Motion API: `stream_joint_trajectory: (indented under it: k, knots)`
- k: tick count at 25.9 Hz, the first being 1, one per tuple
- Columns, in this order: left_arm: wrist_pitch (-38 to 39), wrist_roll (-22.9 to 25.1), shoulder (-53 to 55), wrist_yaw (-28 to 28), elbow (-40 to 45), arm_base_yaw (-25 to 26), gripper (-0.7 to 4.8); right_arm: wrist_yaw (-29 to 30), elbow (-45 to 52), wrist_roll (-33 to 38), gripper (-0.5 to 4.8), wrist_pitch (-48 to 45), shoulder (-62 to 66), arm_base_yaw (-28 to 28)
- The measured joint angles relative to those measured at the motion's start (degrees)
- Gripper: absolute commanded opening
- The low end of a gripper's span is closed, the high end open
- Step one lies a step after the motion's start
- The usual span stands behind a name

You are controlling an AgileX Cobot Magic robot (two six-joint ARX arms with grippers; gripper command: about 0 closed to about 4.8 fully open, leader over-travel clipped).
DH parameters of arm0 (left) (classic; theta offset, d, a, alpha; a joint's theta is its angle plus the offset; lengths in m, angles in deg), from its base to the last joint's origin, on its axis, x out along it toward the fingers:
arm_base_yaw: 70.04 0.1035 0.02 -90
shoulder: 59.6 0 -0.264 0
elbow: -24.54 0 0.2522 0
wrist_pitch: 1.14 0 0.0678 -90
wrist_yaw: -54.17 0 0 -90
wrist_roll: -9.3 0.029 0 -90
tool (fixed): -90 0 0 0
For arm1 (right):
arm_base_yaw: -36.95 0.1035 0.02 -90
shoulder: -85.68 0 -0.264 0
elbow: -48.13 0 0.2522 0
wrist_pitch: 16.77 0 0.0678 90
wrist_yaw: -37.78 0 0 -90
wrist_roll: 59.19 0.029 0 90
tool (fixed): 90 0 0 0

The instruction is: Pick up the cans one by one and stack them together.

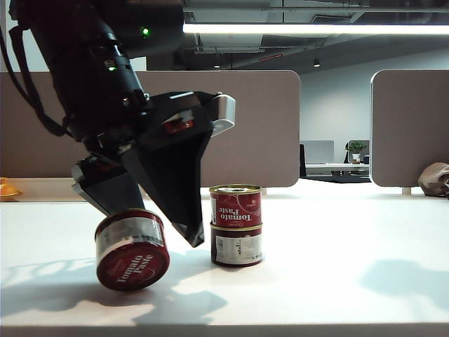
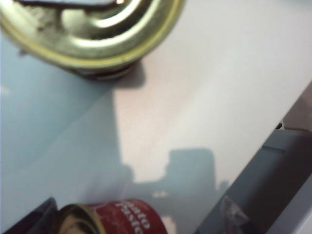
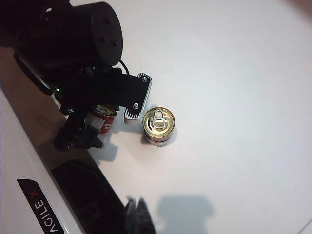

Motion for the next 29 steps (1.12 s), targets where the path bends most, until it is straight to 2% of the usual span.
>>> stream_joint_trajectory:
  k: [6,23,26,29]
  knots:
    - [-0.1,0.0,0.0,-2.8,0.0,-0.1,4.35,0.0,0.0,0.0,-0.05,0.0,0.0,0.0]
    - [0.0,0.2,0.0,-5.8,0.0,0.0,4.33,0.0,0.0,0.0,-0.05,0.0,0.0,0.0]
    - [1.3,1.7,0.0,-6.4,-0.1,0.0,4.27,0.0,0.0,0.0,-0.05,0.0,0.0,0.0]
    - [5.2,5.3,0.0,-9.1,-0.1,0.0,4.26,0.0,0.0,0.0,-0.05,0.0,0.0,0.0]
